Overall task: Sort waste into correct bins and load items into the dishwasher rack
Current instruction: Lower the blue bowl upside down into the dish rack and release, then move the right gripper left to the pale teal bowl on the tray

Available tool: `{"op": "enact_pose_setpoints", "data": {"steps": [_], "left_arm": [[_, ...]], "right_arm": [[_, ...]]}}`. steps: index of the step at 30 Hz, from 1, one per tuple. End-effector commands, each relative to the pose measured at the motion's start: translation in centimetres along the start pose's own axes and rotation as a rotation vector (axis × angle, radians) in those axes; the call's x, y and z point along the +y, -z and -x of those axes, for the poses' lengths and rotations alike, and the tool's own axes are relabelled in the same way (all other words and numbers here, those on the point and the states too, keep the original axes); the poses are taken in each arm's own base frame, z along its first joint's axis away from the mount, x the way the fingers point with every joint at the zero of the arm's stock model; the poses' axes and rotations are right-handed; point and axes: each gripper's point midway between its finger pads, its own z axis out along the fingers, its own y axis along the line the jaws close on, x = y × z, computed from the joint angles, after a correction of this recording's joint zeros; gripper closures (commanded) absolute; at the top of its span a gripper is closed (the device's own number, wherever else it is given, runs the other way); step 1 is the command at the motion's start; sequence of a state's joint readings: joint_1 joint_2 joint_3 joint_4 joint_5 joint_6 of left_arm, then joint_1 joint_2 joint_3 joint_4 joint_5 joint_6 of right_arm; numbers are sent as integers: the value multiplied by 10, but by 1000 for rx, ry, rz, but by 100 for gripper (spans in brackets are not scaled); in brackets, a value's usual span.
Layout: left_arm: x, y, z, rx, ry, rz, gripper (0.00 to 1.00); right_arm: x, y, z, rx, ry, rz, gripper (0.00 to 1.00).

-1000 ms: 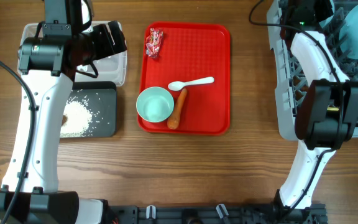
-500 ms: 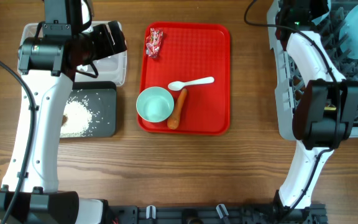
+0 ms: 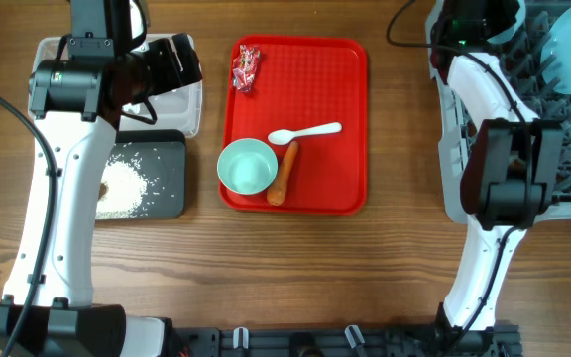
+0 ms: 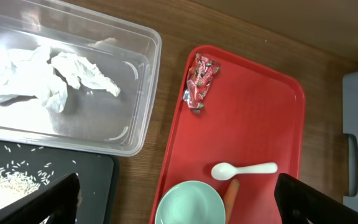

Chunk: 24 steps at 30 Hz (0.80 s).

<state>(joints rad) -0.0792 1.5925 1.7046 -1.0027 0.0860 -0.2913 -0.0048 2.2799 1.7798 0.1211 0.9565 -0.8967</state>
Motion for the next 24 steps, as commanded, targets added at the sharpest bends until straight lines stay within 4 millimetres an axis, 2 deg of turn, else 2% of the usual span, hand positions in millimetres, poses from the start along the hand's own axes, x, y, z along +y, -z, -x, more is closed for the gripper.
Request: {"op": "enact_pose_setpoints", "data": {"steps": [1,4,8,10,12,13,18,24], "left_arm": [[4,-4,0,3,12,14,0],[4,-4,0,4,12,14,0],[4,-4,0,4,12,14,0],[4,-4,0,4,12,14,0],[4,-4,0,4,12,14,0],[4,-4,0,4,12,14,0],[4,-4,0,3,12,14,0],[4,-4,0,4,12,14,0]], "right_arm": [[17,0,-6,31,47,-5,96],[19,3,-3,26,52,-4,89],[17,3,-6,41,53,-17,39],[16,4,-7,48,53,-22,22],[15,4,-7,55,52,-29,14],[14,5,-8,60,52,-35,12],[2,11,-4,69,-13,-93,12],[17,36,19,5,-78,-68,12]]}}
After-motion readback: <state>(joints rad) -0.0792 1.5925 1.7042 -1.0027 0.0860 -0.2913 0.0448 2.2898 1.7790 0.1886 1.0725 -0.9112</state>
